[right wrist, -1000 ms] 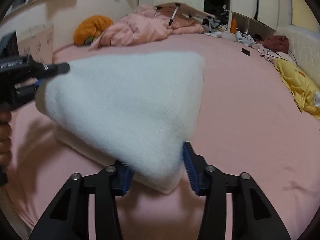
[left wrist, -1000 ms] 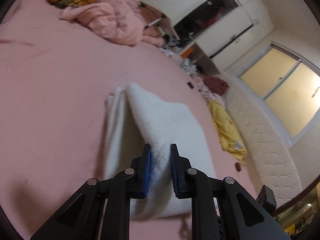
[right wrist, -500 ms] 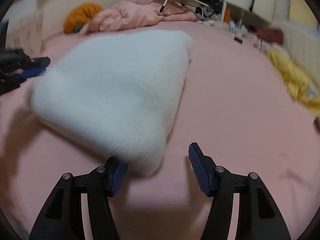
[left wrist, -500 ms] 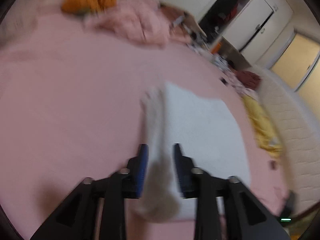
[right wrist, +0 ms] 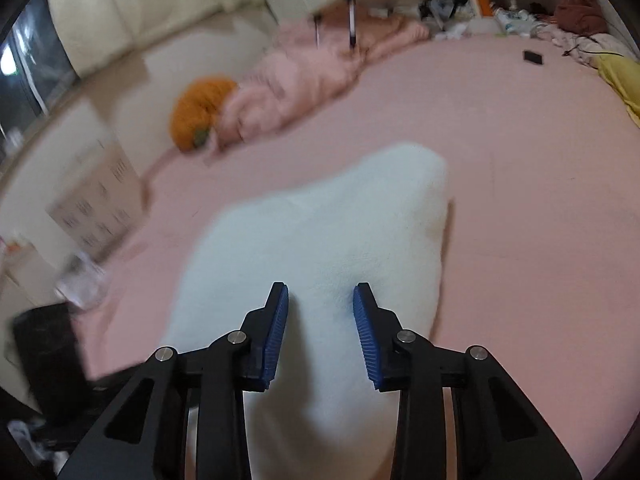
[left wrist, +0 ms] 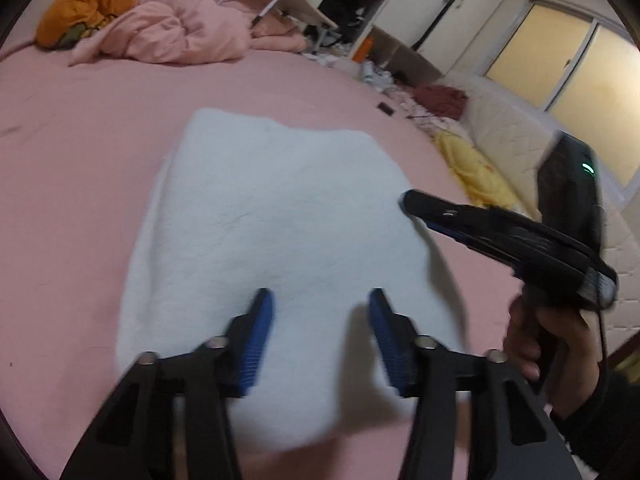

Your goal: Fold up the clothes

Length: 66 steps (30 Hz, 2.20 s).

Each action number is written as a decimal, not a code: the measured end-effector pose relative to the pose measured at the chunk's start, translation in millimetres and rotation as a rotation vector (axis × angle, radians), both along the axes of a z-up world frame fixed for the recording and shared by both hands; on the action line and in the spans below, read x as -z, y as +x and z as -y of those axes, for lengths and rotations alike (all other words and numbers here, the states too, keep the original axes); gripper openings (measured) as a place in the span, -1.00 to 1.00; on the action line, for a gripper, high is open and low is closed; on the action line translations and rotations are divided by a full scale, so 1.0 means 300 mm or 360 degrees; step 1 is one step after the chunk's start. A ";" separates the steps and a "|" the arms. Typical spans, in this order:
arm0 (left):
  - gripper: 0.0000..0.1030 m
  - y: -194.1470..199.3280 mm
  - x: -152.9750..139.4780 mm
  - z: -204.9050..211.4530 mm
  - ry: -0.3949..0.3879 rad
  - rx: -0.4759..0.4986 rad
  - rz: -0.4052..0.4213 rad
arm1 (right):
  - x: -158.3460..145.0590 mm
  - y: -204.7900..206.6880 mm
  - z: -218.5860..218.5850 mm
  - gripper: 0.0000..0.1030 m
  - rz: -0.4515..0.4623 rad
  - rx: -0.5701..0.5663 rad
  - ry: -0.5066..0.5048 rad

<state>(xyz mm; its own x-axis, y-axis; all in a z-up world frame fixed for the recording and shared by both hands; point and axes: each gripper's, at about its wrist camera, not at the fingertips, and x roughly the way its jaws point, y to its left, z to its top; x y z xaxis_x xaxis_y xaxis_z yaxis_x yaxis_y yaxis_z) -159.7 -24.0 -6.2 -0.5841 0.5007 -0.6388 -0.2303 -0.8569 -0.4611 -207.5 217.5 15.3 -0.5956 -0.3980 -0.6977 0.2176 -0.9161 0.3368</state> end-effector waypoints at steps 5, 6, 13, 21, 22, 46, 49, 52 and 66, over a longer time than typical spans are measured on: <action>-0.25 0.002 0.007 0.029 0.0006 -0.0057 -0.0001 | -0.062 -0.141 -0.029 -0.27 -0.0118 0.0302 0.0303; -0.27 0.002 0.008 0.033 0.0018 -0.0062 0.0003 | -0.086 -0.152 -0.039 -0.27 -0.0108 0.0288 0.0192; -0.37 -0.016 0.019 0.025 0.0052 -0.0071 0.0013 | 0.036 -0.180 0.102 -0.26 -0.0063 -0.0038 0.0463; -0.39 -0.011 0.033 0.083 0.0199 -0.0102 0.0043 | -0.132 -0.181 0.266 -0.21 -0.0116 -0.0389 0.0135; -0.39 -0.011 0.032 0.083 0.0204 -0.0106 0.0045 | -0.094 -0.207 0.327 -0.21 0.0023 -0.0502 0.0124; -0.12 0.022 -0.083 0.112 0.0216 -0.0127 -0.0204 | -0.157 0.160 0.120 -0.25 -0.0208 0.0326 0.0263; -0.12 -0.023 -0.031 0.080 0.0155 -0.0066 -0.0054 | -0.022 0.356 0.128 -0.25 -0.0128 0.0172 0.0356; -0.64 -0.039 0.012 0.074 -0.0031 -0.0149 0.0032 | 0.082 0.410 0.092 -0.25 0.0053 0.0220 0.0293; 0.19 0.102 -0.187 0.197 -0.0492 -0.0611 -0.0199 | -0.060 0.682 0.116 -0.20 -0.0102 0.0262 0.0416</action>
